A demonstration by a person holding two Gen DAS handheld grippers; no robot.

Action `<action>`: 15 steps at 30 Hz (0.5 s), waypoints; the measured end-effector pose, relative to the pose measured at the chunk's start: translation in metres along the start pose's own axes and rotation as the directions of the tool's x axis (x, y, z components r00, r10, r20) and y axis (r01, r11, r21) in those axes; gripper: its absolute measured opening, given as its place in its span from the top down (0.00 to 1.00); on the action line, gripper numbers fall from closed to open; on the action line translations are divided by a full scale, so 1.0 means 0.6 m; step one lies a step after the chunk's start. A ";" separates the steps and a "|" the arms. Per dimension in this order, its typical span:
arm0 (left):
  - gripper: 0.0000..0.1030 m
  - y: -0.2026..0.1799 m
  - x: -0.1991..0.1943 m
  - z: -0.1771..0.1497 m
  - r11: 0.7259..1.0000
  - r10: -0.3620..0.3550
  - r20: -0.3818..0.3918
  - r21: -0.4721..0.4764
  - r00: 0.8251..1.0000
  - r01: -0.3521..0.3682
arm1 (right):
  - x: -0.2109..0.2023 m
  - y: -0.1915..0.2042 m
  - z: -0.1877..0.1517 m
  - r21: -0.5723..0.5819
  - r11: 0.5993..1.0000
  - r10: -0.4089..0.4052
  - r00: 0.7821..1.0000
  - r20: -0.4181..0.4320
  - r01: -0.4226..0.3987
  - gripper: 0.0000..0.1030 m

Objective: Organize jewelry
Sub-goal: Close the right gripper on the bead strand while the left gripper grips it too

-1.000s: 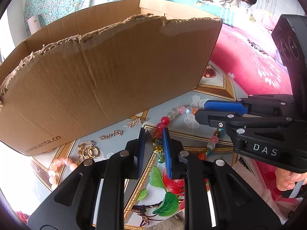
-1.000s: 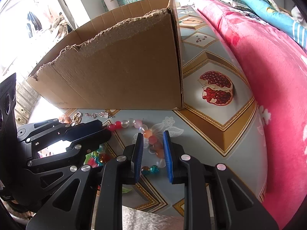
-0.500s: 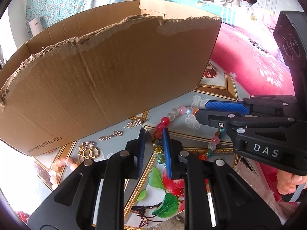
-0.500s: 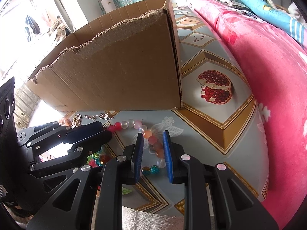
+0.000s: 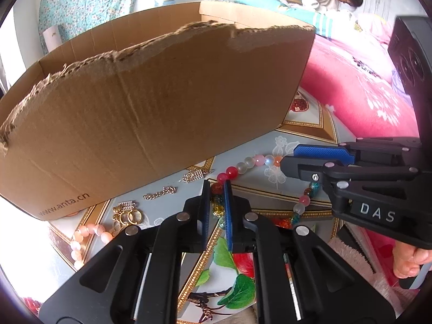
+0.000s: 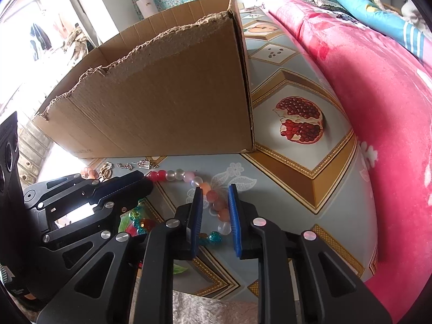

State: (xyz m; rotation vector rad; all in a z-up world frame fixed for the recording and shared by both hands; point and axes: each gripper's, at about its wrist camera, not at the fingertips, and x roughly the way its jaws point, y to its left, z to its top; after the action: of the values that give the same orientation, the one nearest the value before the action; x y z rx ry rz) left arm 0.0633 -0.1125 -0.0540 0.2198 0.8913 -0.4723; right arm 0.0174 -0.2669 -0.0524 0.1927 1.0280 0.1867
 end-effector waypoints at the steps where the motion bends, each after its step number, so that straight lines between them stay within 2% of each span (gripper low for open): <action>1: 0.92 -0.001 0.000 0.000 1.000 -0.001 0.001 0.004 1.000 0.001 | 0.000 0.000 0.000 0.005 1.000 0.001 1.000 -0.003 -0.001 0.86; 9: 0.92 0.010 -0.002 -0.005 0.997 -0.061 0.013 -0.038 0.998 0.061 | 0.000 0.000 0.001 0.033 0.999 -0.011 1.000 -0.003 0.011 0.88; 15: 0.92 0.017 -0.008 -0.004 0.996 -0.077 0.018 -0.051 0.997 0.078 | -0.005 0.004 -0.001 0.038 0.999 -0.015 1.000 0.001 0.015 0.90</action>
State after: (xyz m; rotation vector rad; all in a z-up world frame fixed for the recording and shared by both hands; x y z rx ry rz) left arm 0.0642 -0.1011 -0.0521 0.1346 0.8975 -0.5222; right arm 0.0152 -0.2650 -0.0500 0.2190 1.0319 0.1535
